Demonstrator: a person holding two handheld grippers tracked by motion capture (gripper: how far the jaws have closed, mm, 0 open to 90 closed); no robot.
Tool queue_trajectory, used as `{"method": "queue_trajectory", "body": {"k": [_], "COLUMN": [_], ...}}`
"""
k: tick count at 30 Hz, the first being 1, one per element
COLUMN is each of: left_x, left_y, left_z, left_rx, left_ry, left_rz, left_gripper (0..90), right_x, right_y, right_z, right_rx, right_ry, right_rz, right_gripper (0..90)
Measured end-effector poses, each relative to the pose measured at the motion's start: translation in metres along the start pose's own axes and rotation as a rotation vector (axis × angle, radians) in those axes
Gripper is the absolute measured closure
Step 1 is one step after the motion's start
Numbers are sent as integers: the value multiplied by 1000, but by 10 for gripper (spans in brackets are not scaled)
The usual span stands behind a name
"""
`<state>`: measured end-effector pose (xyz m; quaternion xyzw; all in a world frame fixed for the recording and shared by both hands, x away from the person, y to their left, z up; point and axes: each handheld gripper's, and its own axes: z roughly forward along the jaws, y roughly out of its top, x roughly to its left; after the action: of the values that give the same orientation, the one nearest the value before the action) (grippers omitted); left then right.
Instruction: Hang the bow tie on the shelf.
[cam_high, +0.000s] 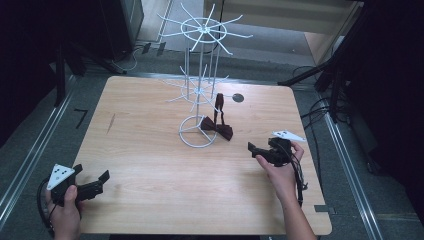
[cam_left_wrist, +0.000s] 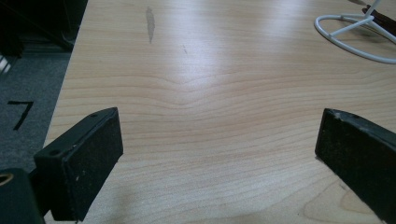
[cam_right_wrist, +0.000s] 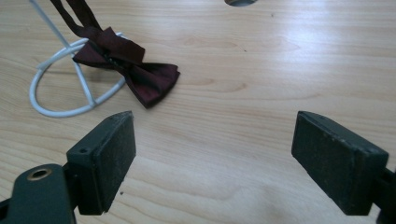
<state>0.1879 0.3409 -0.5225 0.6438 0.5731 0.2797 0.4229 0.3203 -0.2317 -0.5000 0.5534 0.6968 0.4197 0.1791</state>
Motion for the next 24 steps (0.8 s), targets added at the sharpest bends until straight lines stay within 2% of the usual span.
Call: {"method": "queue_trajectory", "body": {"k": [10, 13, 20, 22, 24], "left_x": [0, 0, 0, 0, 0], "left_y": [0, 0, 0, 0, 0], "left_z": [0, 0, 0, 0, 0], "left_rx": [0, -2, 0, -1, 0], "left_ry": [2, 1, 1, 2, 2], "left_rz": [3, 1, 4, 3, 4], "left_gripper": [15, 15, 15, 15, 15], "right_x": [-26, -34, -50, -56, -60], "right_y": [-22, -29, -43, -48, -52], "right_z": [-15, -21, -35, -40, -44], "right_rx": [5, 1, -3, -8, -13], "right_ry": [-35, -22, -41, -42, -43], "right_rz": [42, 34, 49, 50, 47], "right_gripper": [131, 90, 53, 0, 0]}}
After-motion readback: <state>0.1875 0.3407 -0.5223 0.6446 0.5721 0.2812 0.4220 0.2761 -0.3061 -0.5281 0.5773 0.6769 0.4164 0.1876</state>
